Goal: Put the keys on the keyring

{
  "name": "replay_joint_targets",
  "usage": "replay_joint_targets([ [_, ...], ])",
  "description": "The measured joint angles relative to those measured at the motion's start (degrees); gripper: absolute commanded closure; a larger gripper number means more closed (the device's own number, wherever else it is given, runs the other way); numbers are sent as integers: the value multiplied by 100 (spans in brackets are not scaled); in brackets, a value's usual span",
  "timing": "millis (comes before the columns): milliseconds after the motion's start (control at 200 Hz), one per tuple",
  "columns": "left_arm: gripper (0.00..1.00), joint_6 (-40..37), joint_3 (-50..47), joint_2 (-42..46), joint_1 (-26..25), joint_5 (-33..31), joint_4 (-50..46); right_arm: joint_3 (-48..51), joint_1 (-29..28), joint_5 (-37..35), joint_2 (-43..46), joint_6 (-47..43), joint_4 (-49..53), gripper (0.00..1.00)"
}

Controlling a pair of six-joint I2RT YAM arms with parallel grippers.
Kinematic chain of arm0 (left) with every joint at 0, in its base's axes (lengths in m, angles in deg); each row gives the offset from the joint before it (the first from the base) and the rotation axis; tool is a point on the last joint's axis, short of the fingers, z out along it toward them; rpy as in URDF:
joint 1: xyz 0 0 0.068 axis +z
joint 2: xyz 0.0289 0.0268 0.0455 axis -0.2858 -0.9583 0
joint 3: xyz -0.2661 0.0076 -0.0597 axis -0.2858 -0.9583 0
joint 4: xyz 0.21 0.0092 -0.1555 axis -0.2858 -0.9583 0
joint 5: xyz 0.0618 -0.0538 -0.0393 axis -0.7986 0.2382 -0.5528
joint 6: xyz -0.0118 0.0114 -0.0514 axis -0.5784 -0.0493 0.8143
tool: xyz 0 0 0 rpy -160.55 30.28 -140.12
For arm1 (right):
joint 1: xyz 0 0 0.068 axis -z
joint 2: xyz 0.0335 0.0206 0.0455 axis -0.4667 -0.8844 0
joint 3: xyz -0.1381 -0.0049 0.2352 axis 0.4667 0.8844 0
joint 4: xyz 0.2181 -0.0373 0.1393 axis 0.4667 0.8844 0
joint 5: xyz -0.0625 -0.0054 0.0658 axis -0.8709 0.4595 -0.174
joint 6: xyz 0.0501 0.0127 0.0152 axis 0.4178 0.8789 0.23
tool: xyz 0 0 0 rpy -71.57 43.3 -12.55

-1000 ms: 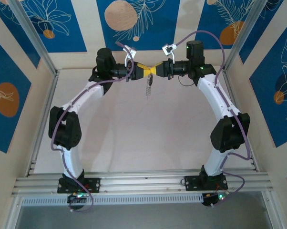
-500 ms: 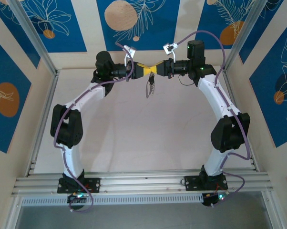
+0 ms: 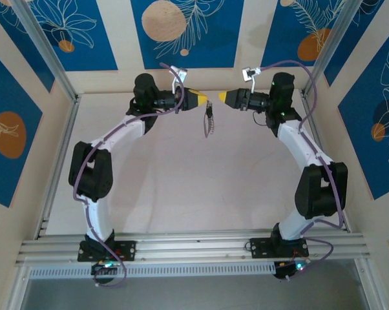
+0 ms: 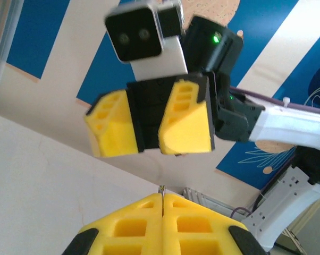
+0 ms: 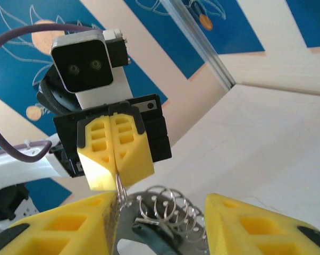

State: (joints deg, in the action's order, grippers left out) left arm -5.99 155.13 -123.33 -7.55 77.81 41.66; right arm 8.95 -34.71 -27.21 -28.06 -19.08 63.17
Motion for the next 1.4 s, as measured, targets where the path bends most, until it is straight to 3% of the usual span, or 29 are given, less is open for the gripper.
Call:
replay_joint_targets([
  [185,100,11,0,125,0,-94,20,918,-107,-273,420,295,-780,46],
  [370,100,114,0,133,0,-111,59,1224,-398,-415,439,227,-916,45],
  [1140,100,529,2,133,0,-105,415,1178,-704,-433,380,83,-1189,47],
  [1220,100,562,2,133,0,-105,435,1091,-752,-433,332,83,-1189,51],
  [1400,100,603,2,133,2,-107,450,1043,-791,-433,315,33,-1193,72],
])
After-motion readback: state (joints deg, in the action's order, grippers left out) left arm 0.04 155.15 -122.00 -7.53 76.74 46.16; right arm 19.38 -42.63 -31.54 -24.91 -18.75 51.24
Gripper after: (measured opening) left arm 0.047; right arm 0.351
